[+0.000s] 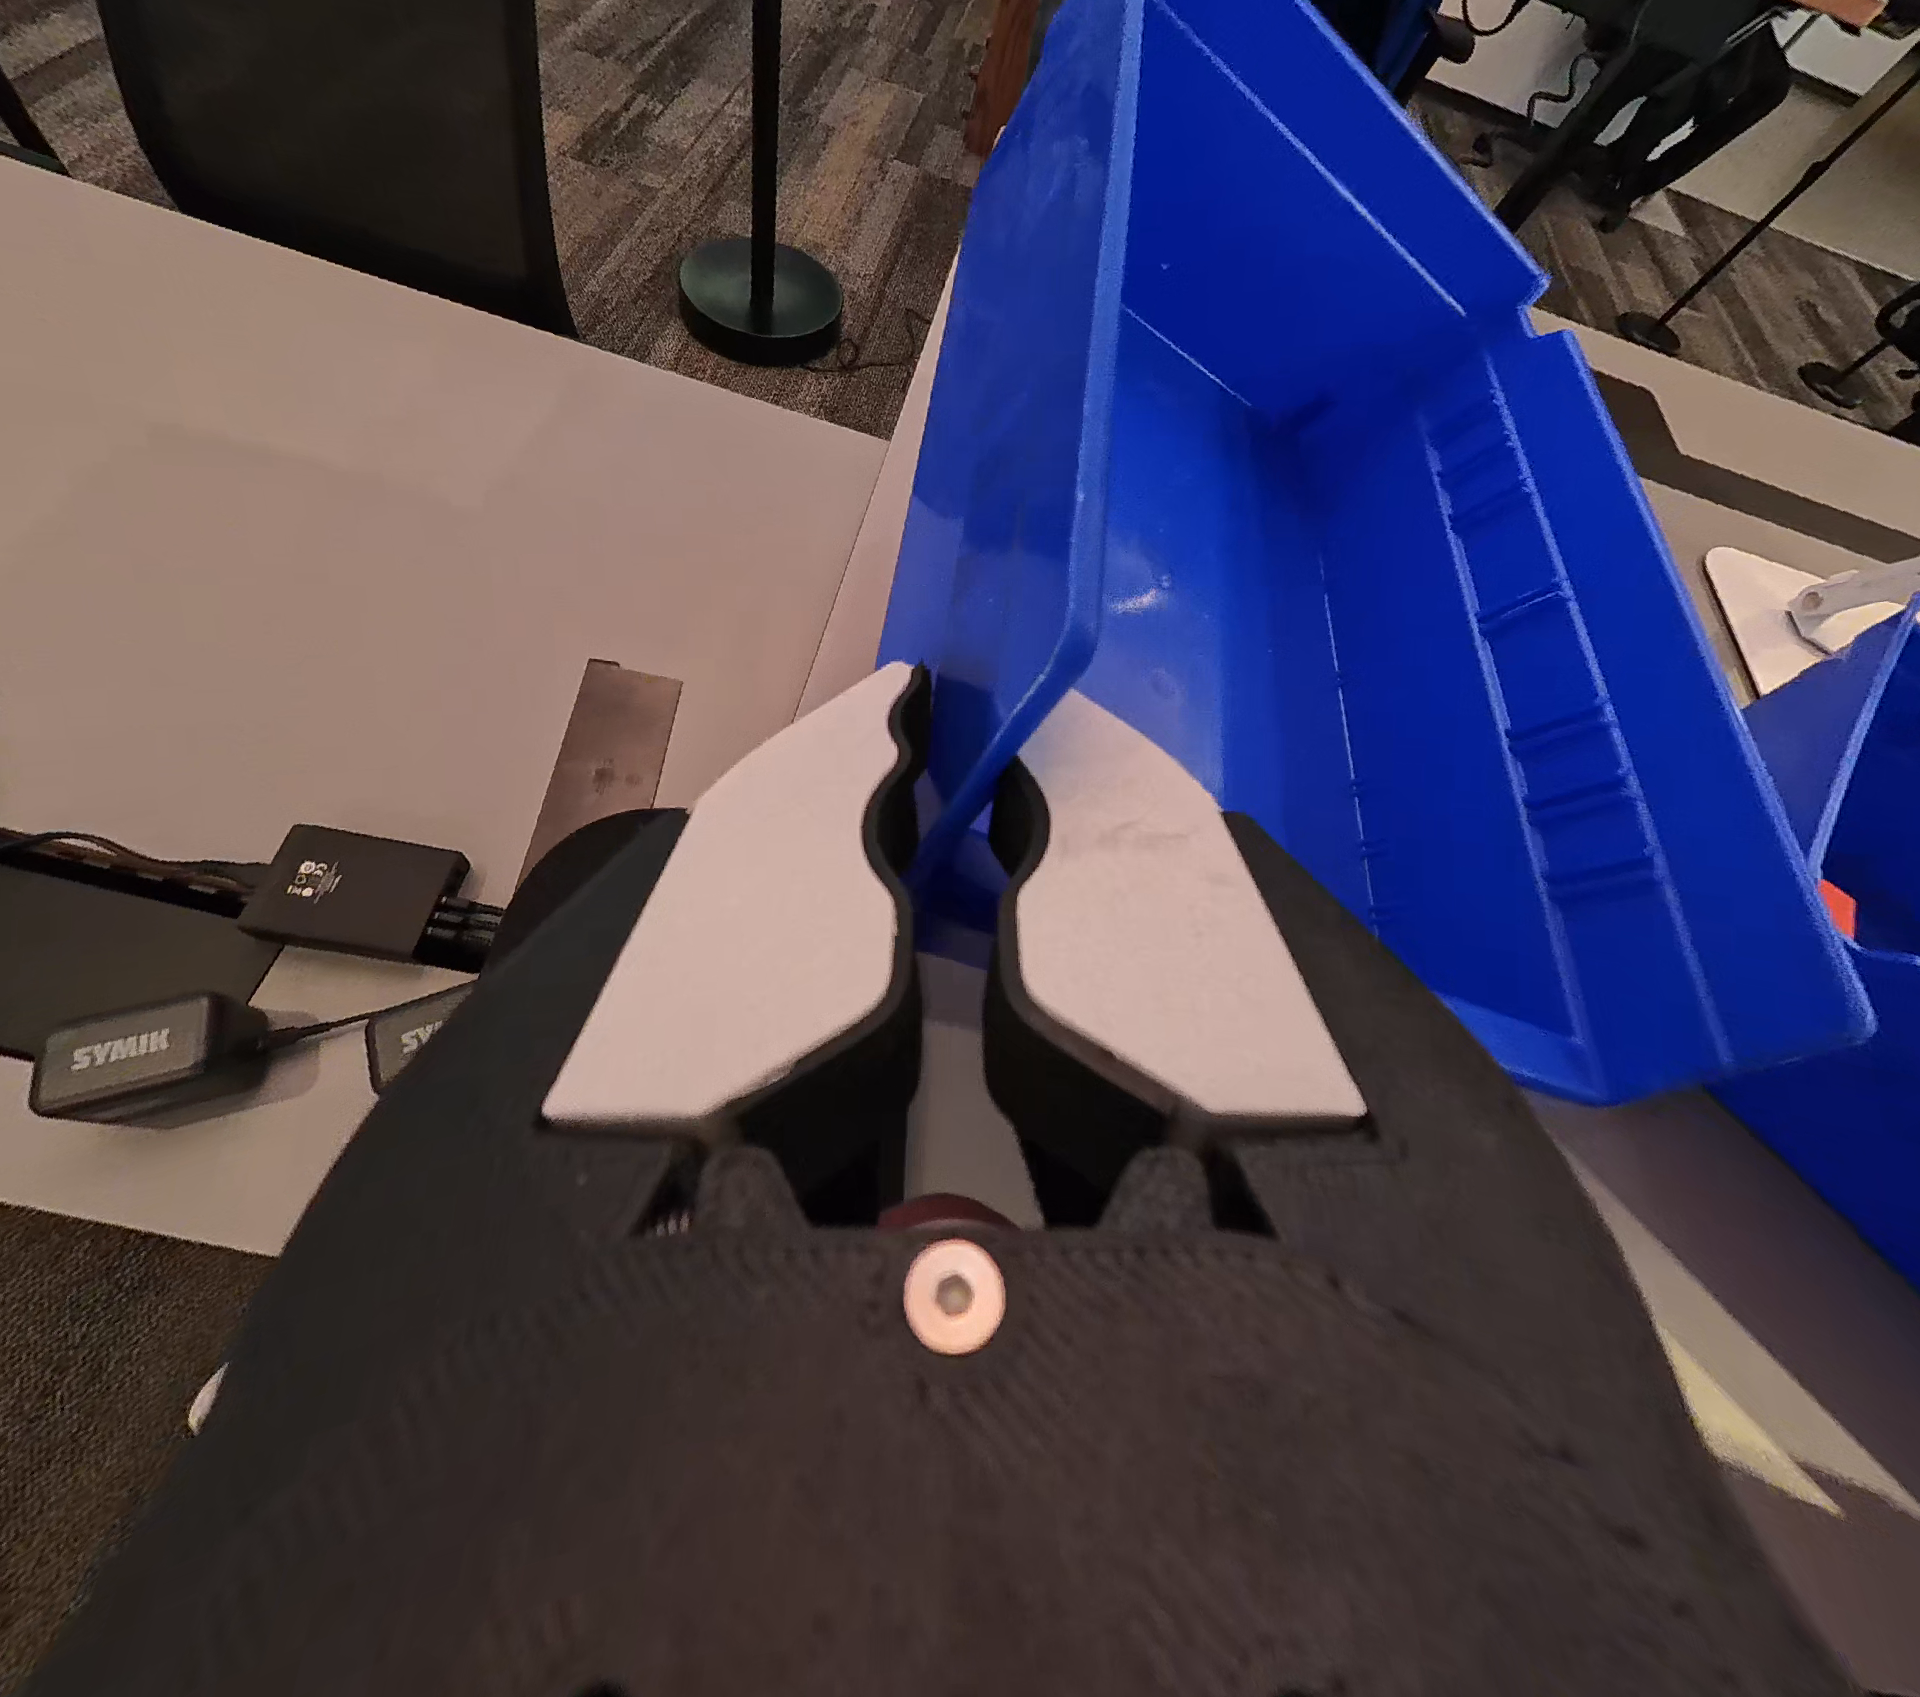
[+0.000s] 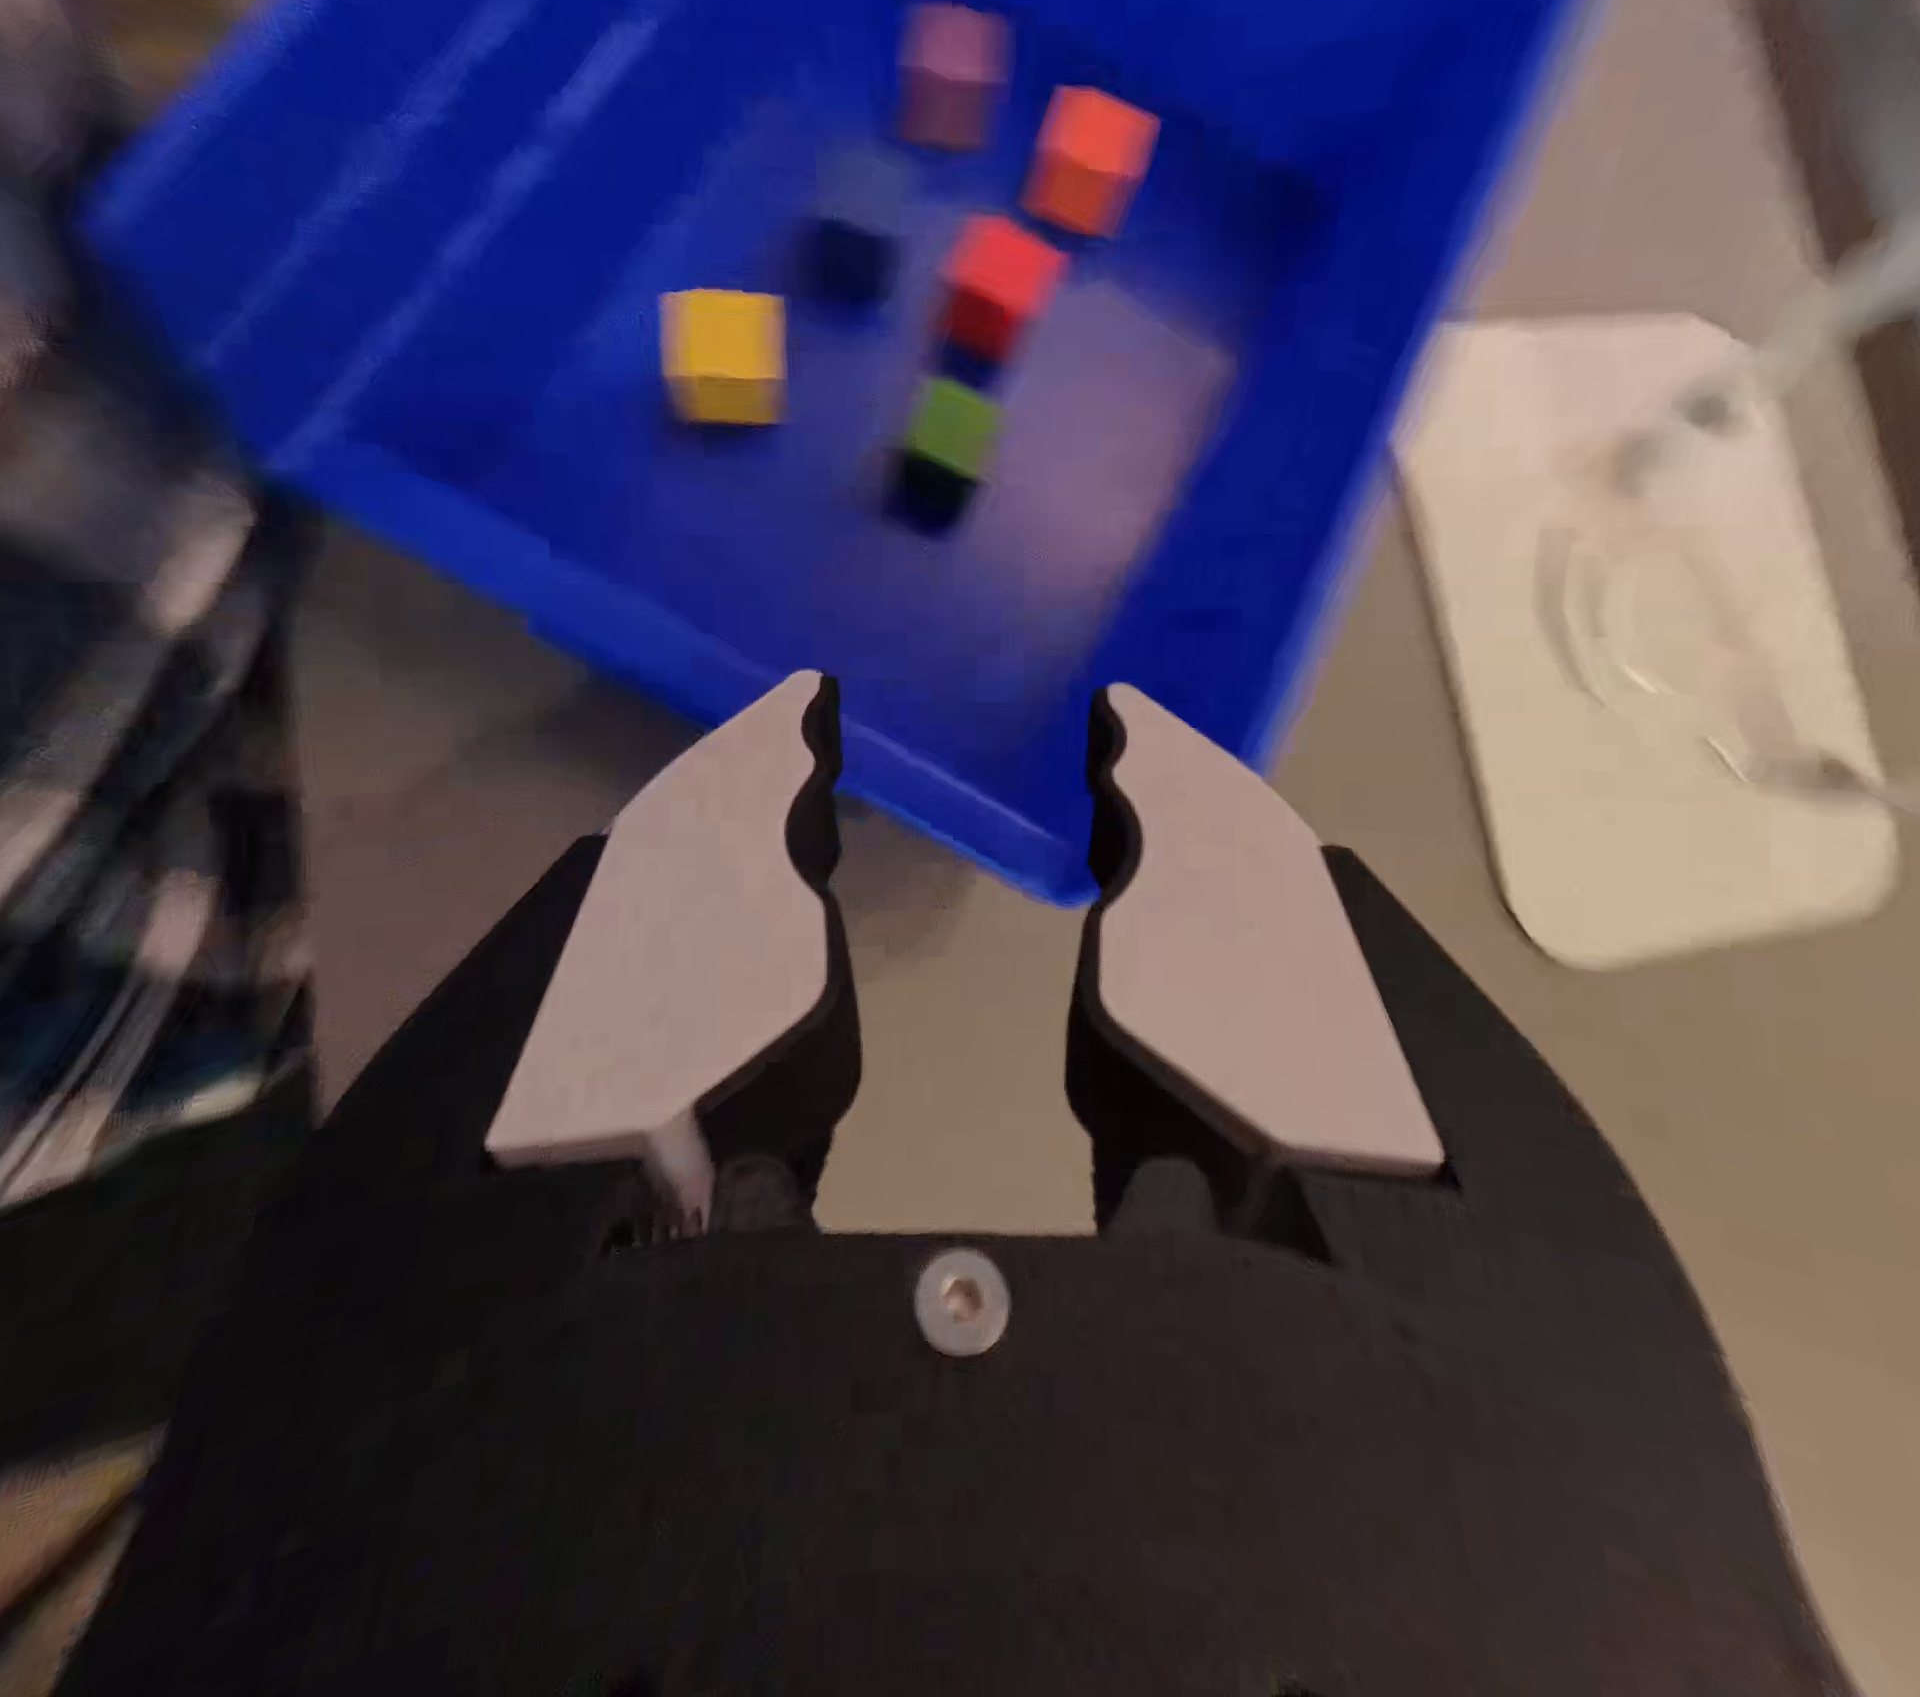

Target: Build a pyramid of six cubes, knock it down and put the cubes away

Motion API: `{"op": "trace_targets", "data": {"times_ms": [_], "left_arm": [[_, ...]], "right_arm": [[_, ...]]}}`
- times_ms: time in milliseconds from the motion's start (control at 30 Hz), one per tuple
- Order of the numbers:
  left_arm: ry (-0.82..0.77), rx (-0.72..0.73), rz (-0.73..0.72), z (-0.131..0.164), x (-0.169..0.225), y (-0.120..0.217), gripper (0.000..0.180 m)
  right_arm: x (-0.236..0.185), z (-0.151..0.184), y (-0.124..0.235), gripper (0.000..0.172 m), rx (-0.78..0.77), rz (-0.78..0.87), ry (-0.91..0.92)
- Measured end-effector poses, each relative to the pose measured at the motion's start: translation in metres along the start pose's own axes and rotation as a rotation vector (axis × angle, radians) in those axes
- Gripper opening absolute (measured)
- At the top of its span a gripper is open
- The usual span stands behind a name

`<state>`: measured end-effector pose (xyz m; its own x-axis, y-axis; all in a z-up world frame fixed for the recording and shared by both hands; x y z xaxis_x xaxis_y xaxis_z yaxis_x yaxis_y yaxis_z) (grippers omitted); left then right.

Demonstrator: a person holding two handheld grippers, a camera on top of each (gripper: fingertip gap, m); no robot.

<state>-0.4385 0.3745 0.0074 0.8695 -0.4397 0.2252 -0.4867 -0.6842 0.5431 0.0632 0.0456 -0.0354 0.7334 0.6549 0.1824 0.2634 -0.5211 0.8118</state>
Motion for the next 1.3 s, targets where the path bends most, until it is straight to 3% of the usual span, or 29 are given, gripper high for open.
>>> {"op": "trace_targets", "data": {"times_ms": [200,300,367,533,767,1300], "left_arm": [[0.010,-0.003,0.001,0.003,0.003,-0.004,0.009],[0.005,0.001,-0.006,0.004,0.006,-0.003,0.009],[0.004,0.007,-0.012,0.004,0.006,0.000,0.009],[0.023,0.023,-0.030,0.007,0.000,0.010,0.009],[0.044,0.042,-0.061,0.006,-0.016,0.026,0.010],[0.074,0.077,-0.116,0.001,-0.051,0.065,0.010]], "right_arm": [[-0.052,-0.002,-0.041,0.058,-0.121,-0.176,0.363],[-0.061,0.000,-0.056,0.051,-0.161,-0.244,0.435],[-0.068,0.001,-0.062,0.037,-0.169,-0.323,0.461],[-0.068,-0.012,-0.070,0.027,-0.168,-0.352,0.505],[-0.057,-0.055,-0.103,0.023,-0.157,-0.356,0.480],[0.028,-0.209,-0.229,0.023,-0.211,-0.214,0.077]]}}
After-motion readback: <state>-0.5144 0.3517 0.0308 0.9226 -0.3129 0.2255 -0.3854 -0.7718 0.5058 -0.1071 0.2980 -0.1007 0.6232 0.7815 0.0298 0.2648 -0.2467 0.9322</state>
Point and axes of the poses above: each gripper's, where its closed fingertips meet, y back along the fingers, z out of its underside, x = y × z across the jaws, the point moved 4 cm from there along y, back along the fingers, and after that the axes turned 7 degrees about -x, right-handed, at the moved point
